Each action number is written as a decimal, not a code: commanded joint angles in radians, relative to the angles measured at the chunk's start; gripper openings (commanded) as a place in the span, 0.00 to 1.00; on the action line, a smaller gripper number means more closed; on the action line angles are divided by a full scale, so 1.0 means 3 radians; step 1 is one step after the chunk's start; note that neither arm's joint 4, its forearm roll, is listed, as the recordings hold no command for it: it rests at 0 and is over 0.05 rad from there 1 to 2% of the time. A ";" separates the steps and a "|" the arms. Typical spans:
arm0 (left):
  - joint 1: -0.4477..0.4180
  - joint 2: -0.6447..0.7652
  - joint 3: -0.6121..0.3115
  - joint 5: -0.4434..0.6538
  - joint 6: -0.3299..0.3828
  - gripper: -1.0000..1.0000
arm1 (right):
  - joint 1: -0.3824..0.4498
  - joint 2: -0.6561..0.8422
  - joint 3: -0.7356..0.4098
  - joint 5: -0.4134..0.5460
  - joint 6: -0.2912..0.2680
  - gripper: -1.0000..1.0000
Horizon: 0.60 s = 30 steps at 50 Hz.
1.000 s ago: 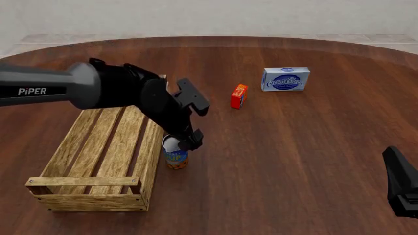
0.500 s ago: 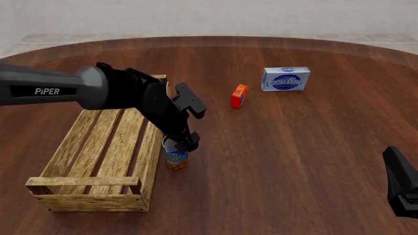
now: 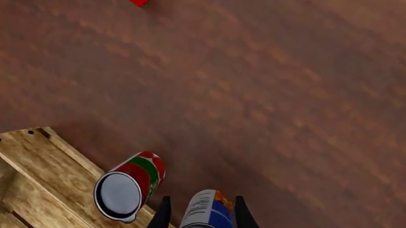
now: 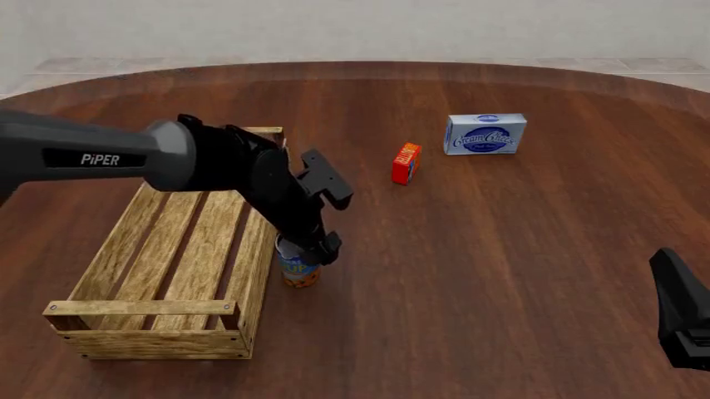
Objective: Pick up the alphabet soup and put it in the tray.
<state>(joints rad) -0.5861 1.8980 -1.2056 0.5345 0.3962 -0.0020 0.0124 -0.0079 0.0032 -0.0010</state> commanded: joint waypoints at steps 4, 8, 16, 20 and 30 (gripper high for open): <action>0.0035 0.0018 -0.0029 0.0023 0.0034 0.00 | 0.0005 -0.0007 0.0001 0.0001 0.0003 1.00; 0.0038 0.0008 -0.0030 0.0014 0.0040 0.00 | 0.0006 -0.0007 0.0001 0.0001 0.0003 1.00; 0.0008 -0.0044 -0.0041 0.0022 0.0054 0.00 | 0.0006 -0.0008 0.0001 0.0001 0.0003 1.00; -0.0073 -0.0138 -0.0074 0.0043 0.0015 0.00 | 0.0006 -0.0007 0.0001 0.0001 0.0003 1.00; -0.0304 -0.0353 -0.0262 0.0191 -0.0102 0.00 | 0.0005 -0.0006 0.0001 0.0001 0.0004 1.00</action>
<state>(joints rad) -0.6206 1.8494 -1.2459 0.5687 0.3758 -0.0019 0.0124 -0.0079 0.0032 -0.0010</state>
